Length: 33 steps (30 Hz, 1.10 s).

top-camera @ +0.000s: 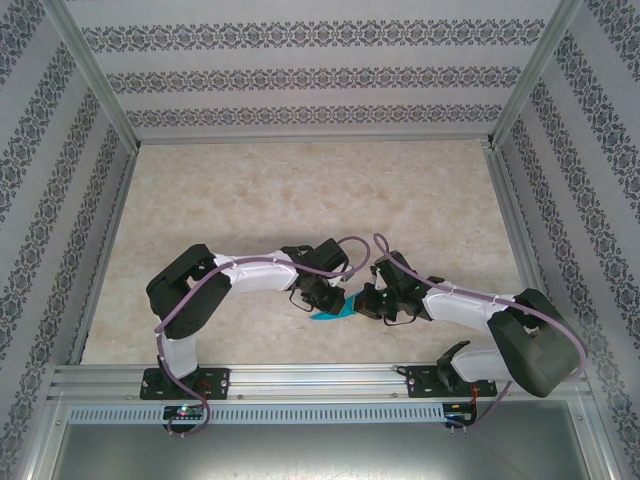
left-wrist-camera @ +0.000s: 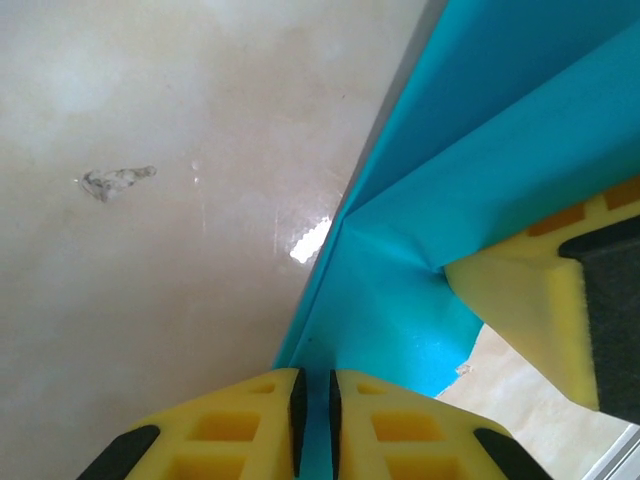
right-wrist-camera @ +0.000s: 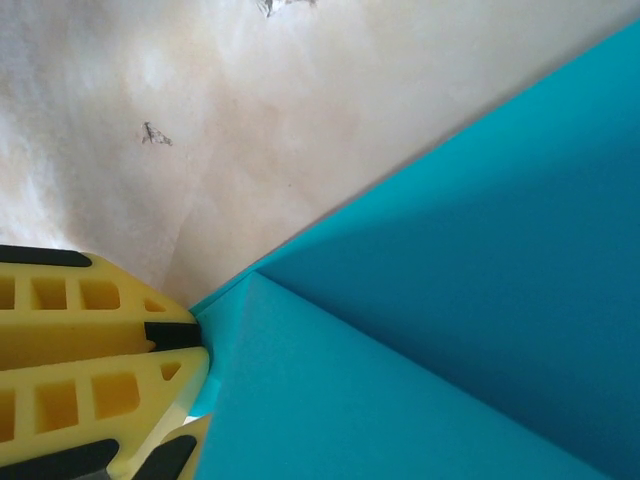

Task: Fold a paper plane with a square sheet of paper (pick it up from the middle)
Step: Fold the wing for the fifth time at the center of the table.

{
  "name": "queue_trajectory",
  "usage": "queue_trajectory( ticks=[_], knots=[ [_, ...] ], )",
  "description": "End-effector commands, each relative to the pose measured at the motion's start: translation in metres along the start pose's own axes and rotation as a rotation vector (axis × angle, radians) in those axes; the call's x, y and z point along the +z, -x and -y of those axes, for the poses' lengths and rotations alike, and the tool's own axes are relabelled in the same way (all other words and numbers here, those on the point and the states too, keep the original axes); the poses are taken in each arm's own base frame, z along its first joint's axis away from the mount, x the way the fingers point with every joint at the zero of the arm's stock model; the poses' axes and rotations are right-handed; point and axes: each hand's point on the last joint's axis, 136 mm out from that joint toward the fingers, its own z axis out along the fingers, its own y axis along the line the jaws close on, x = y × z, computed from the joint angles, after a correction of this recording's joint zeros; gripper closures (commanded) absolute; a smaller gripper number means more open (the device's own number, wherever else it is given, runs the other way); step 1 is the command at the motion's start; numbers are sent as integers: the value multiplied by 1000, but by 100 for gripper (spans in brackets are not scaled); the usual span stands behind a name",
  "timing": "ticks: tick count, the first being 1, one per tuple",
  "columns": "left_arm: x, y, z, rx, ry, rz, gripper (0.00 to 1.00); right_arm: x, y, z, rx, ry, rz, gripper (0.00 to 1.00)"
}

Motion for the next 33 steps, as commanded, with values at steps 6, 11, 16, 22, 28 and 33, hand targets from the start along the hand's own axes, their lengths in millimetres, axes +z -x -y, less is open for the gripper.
queue_trajectory(
  ticks=[6, 11, 16, 22, 28, 33],
  knots=[
    [22, -31, -29, -21, 69, -93, 81, -2, -14, 35, 25, -143, -14, 97],
    [28, -41, -39, -18, 100, -119, 82, -11, -10, 24, 21, -110, 10, 90],
    [32, -49, -47, -15, 123, -141, 82, -21, -7, 12, 26, -55, 30, 81],
    [34, -51, -50, -5, 134, -151, 82, -42, -9, -1, 35, 2, 46, 77],
    [36, -51, -50, -2, 131, -155, 82, -71, -14, -24, 31, 83, 77, 77],
    [38, -50, -45, -8, 100, -147, 82, -77, -2, -47, 44, 193, 144, 83]
  ],
)
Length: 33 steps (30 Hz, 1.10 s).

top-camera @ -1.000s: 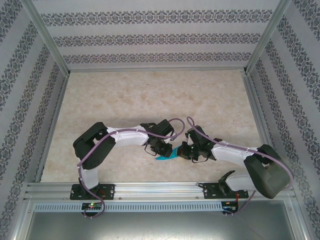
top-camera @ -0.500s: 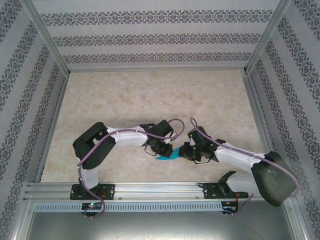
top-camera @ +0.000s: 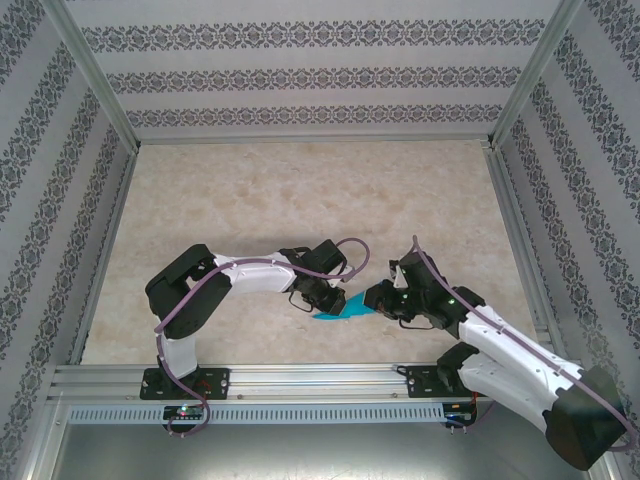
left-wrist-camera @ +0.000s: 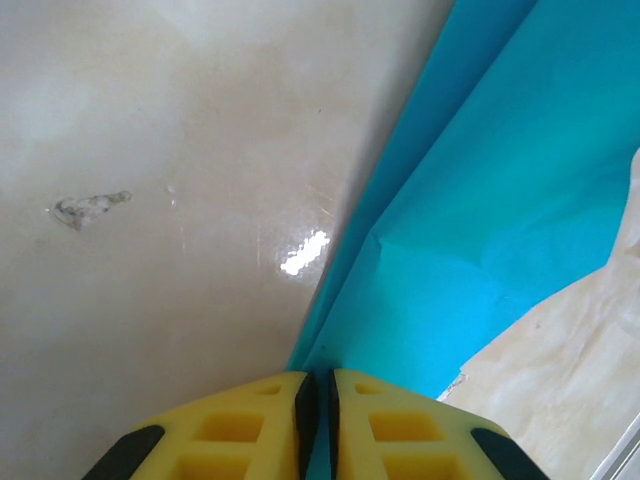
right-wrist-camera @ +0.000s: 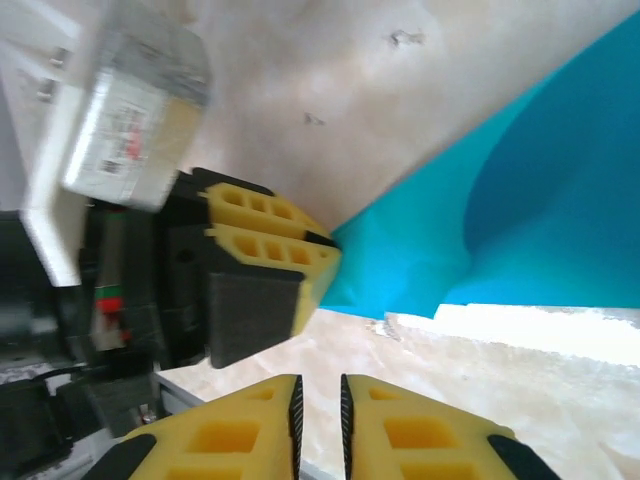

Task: Fold a paper plane with a square sheet of paper (pick it up from the middle)
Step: Fold the wing for the fifth time at the center of the table.

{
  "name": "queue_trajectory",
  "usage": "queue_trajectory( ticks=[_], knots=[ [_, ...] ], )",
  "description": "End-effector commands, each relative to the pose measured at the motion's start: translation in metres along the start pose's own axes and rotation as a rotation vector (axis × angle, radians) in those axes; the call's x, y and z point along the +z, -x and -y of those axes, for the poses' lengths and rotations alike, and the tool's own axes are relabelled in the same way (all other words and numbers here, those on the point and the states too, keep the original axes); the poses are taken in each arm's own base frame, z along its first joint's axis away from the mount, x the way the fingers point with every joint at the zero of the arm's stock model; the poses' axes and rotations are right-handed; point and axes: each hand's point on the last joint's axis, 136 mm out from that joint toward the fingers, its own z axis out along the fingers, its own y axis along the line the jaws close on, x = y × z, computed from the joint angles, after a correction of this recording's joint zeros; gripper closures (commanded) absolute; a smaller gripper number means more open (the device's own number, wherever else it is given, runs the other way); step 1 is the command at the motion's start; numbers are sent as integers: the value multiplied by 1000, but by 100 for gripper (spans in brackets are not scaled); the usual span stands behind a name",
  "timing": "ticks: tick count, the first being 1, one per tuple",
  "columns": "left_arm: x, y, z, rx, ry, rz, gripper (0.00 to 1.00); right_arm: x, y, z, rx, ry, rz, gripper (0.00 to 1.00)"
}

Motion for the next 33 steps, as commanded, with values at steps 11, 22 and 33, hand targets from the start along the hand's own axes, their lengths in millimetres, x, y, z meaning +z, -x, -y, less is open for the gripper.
queue_trajectory(
  ticks=[11, 22, 33],
  knots=[
    [27, -53, -35, -61, 76, -147, 82, 39, 28, -1, 70, 16, 64, 100],
    [28, -58, -35, -48, 64, -154, 83, 61, 37, 20, 69, -20, 106, 100],
    [30, -70, -43, -46, 90, -183, 83, 68, 25, 87, 74, -229, 80, 100]
  ],
)
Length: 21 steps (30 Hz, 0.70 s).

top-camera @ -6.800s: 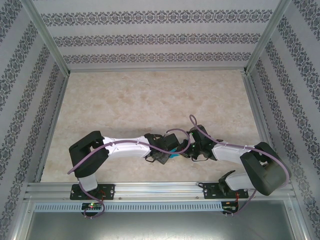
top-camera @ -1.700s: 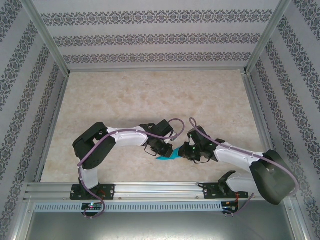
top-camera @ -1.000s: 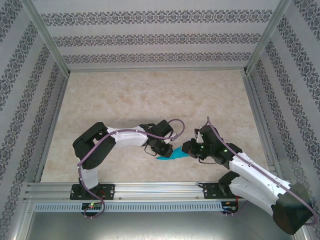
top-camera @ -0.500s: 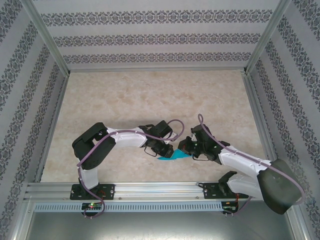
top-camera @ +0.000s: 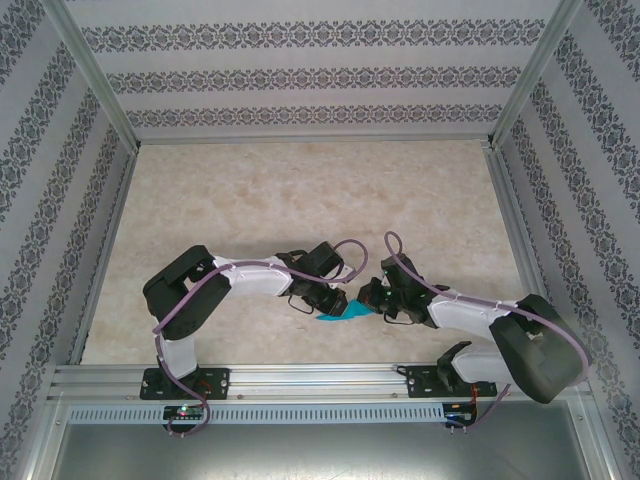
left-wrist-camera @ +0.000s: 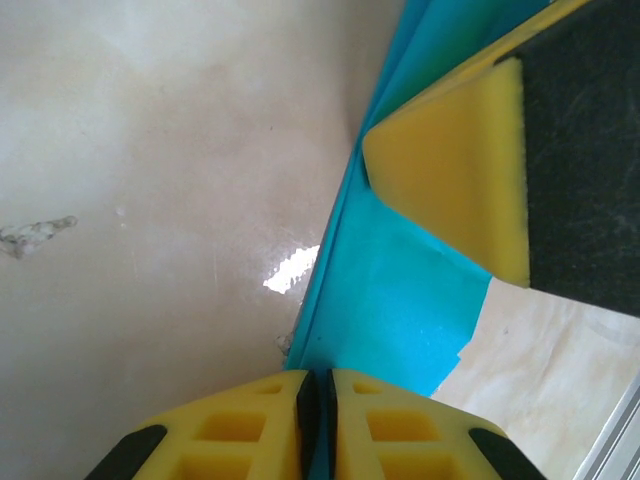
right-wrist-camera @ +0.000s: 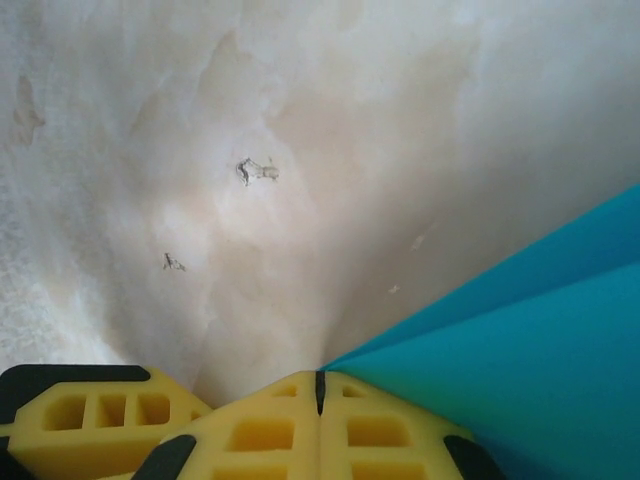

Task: Fold a paper plane with a square sheet of paper (pick it up from the middle)
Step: Fold the wing for the fifth time at the center of the table.

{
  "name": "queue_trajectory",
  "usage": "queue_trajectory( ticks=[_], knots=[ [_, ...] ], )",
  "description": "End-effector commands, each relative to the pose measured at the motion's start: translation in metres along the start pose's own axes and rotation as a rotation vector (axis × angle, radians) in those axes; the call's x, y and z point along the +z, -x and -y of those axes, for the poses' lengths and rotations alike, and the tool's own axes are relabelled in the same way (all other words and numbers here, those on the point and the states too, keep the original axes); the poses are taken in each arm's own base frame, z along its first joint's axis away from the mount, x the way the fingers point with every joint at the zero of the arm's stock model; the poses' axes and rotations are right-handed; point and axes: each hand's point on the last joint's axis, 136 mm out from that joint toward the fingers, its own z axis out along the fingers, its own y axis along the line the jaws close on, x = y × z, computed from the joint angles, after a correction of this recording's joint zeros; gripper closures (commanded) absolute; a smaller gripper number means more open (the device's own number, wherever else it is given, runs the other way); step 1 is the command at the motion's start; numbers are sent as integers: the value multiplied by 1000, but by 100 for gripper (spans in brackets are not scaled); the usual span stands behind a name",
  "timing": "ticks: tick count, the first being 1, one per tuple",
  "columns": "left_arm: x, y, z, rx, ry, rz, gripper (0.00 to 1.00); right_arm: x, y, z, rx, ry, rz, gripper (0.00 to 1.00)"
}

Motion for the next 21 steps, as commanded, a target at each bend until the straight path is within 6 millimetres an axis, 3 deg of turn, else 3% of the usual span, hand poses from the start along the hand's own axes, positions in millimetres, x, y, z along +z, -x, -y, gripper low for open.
queue_trajectory(
  ticks=[1, 14, 18, 21],
  knots=[
    [20, -74, -50, -70, 157, -229, 83, 2, -1, 44, -7, -152, 23, 100],
    [20, -83, -57, -63, 182, -256, 83, -26, 24, 63, 10, -206, 122, 100],
    [20, -81, -57, -66, 181, -255, 83, -33, 25, 51, -5, -160, 115, 100],
    [20, -79, -56, -69, 179, -250, 83, -44, 27, 29, -39, -102, 128, 100]
  ],
)
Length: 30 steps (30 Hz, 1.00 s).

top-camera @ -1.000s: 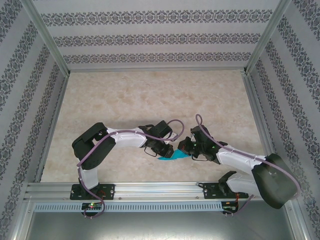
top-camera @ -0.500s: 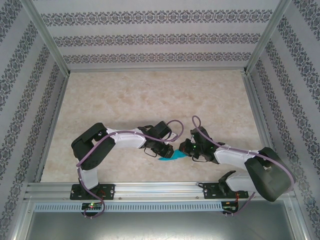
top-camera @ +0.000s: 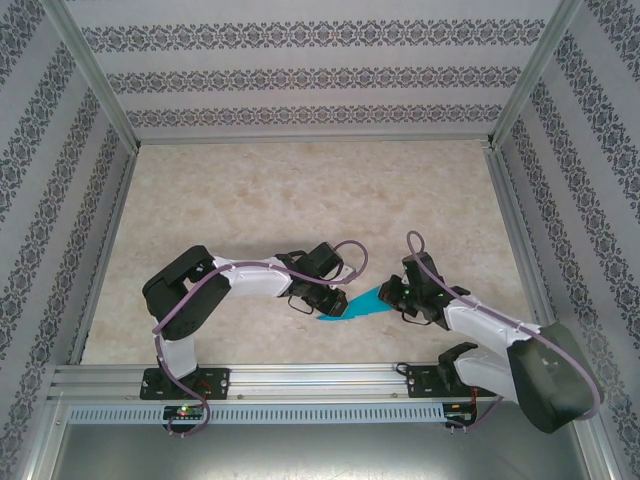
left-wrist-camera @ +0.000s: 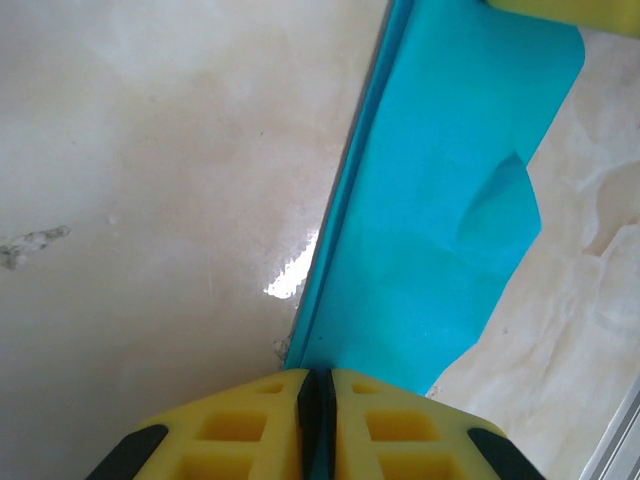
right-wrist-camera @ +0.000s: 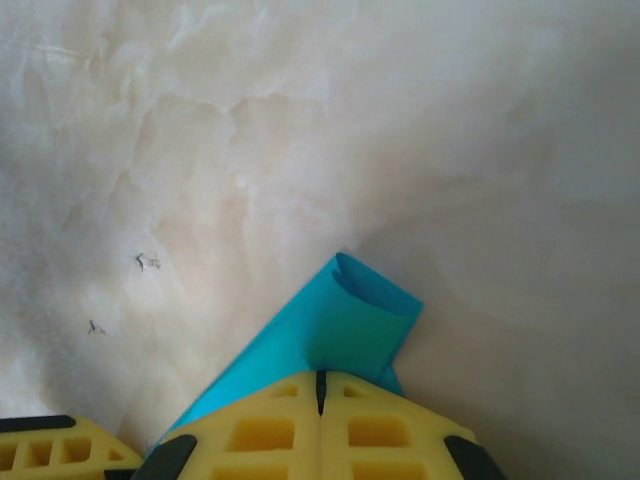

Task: Fold a paper plane with a square sheet of paper (pick it up from the middle)
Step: Fold the wing for the fifth time at the center of the table.

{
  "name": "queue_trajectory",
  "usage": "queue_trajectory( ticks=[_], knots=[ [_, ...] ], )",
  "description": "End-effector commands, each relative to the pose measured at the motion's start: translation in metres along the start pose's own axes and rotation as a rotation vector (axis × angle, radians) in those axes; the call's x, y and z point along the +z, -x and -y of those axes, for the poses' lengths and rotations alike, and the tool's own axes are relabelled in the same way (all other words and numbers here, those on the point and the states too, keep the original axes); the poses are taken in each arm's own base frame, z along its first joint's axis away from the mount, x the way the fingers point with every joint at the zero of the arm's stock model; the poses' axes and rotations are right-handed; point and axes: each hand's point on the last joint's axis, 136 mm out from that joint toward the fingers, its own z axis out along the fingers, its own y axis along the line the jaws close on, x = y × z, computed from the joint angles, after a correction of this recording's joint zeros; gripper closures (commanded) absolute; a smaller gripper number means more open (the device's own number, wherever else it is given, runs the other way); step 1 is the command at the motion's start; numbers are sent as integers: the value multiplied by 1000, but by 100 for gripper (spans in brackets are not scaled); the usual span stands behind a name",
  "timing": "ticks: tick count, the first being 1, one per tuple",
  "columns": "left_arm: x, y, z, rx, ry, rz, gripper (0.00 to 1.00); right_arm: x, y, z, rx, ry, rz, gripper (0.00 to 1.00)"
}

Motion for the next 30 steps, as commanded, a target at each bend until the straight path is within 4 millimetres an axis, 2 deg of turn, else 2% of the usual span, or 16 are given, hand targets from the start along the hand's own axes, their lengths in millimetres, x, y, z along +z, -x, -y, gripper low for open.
queue_trajectory(
  ticks=[1, 4, 8, 13, 15, 17, 30],
  knots=[
    [20, -80, -53, -94, 176, -259, 83, -14, 1, -12, -48, 16, 15, 100],
    [20, -76, -51, -94, 171, -250, 83, -20, -6, -29, -43, 80, 5, 100],
    [20, -74, -51, -95, 169, -245, 83, -16, -16, -50, -34, 142, -13, 100],
    [21, -73, -49, -94, 161, -244, 83, 8, -24, -60, -53, 158, -52, 100],
    [20, -73, -49, -93, 162, -242, 83, 16, -24, -54, -68, 133, -54, 100],
    [19, -73, -49, -92, 162, -241, 83, 20, -14, -57, -81, 119, -35, 100],
    [19, -80, -53, -92, 177, -257, 83, 28, 18, 2, -87, -86, -27, 100]
  ],
)
